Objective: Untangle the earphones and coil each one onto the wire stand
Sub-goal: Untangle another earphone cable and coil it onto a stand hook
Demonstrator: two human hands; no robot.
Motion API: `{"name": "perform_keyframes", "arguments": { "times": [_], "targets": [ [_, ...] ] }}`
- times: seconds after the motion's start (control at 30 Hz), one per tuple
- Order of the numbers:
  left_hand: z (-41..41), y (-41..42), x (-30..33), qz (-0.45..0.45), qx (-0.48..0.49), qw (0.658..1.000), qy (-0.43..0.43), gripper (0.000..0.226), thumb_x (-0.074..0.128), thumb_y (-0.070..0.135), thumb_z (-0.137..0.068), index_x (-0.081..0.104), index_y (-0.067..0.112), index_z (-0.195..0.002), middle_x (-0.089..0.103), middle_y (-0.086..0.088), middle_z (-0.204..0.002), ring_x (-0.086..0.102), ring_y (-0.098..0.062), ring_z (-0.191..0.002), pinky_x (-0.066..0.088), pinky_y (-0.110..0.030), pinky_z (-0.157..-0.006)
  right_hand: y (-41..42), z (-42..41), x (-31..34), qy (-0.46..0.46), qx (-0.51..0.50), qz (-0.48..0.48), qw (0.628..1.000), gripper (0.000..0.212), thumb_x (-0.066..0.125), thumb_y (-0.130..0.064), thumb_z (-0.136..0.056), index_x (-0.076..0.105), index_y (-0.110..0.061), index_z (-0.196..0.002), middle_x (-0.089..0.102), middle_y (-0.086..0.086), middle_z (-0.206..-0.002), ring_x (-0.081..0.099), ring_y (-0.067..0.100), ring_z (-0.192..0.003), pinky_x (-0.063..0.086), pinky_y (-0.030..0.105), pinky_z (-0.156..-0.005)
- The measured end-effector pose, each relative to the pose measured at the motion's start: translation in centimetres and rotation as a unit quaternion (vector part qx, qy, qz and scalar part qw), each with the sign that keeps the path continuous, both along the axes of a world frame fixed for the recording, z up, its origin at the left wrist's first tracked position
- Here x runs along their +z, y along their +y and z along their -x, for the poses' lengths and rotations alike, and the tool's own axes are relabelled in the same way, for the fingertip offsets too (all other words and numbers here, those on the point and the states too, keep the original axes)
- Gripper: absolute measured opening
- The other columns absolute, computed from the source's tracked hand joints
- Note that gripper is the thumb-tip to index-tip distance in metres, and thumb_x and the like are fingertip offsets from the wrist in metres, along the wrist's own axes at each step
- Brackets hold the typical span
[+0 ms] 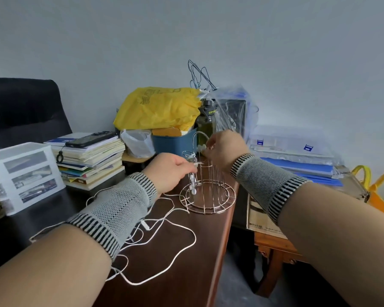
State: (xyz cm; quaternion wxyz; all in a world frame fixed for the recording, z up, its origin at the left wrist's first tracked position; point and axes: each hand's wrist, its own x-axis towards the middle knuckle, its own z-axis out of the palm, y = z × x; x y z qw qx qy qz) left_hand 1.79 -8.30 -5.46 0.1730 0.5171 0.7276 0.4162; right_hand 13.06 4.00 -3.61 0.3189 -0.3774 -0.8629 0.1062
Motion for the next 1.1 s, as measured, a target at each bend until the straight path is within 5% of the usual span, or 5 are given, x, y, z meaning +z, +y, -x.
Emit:
{"name": "perform_keyframes", "arguments": {
  "times": [0.1,0.27,0.5,0.67,1.1],
  "targets": [
    [-0.2,0.9,-0.8,0.015,-0.008,0.998,0.058,0.031,0.058,0.034,-0.095,0.074,0.007,-0.090,0.057,-0.022,-0.072,0.048,-0.020,-0.065,0.041,-0.029,-0.064,1.1,1.6,-0.3,-0.073,-0.019,-0.032,0.997,0.022,0.066,-0.030,-0.088,0.068,-0.012,-0.101,0.069,0.007,-0.096,0.065,0.024,-0.090,0.055,0.032,-0.079],
    [-0.5,1.4,-1.5,0.023,-0.010,0.998,0.063,0.046,0.054,0.027,-0.098,0.057,0.016,-0.053,0.037,-0.001,-0.049,0.030,-0.016,-0.045,0.034,-0.028,-0.057,1.9,2.7,-1.1,-0.127,-0.046,-0.045,0.990,0.017,0.065,-0.018,-0.084,0.066,-0.009,-0.098,0.067,0.011,-0.094,0.065,0.027,-0.087,0.052,0.032,-0.072],
    [-0.2,1.7,-2.2,0.021,-0.018,0.997,0.069,0.041,0.056,0.028,-0.097,0.064,0.007,-0.062,0.037,-0.003,-0.051,0.031,-0.017,-0.047,0.035,-0.028,-0.057,2.2,2.1,-0.9,-0.126,-0.018,-0.035,0.991,0.021,0.062,-0.026,-0.087,0.071,-0.008,-0.092,0.067,0.007,-0.084,0.063,0.023,-0.080,0.052,0.030,-0.069],
    [0.0,1.8,-1.9,0.011,-0.014,0.998,0.056,0.047,0.059,0.027,-0.095,0.063,0.029,-0.048,0.040,0.006,-0.042,0.030,-0.013,-0.040,0.040,-0.034,-0.059,1.6,-0.5,-1.3,-0.046,0.063,-0.037,0.996,0.020,0.057,-0.017,-0.086,0.074,-0.016,-0.097,0.071,0.001,-0.093,0.064,0.016,-0.083,0.055,0.031,-0.080],
    [0.9,2.6,-2.8,0.011,0.034,0.998,0.045,0.035,0.055,0.031,-0.097,0.073,0.002,-0.086,0.062,-0.003,-0.065,0.053,-0.014,-0.057,0.046,-0.028,-0.061,1.7,0.4,-4.0,-0.120,0.050,-0.090,0.987,0.028,0.047,-0.022,-0.095,0.073,-0.015,-0.100,0.072,0.005,-0.097,0.065,0.023,-0.088,0.053,0.035,-0.083]
  ]
}}
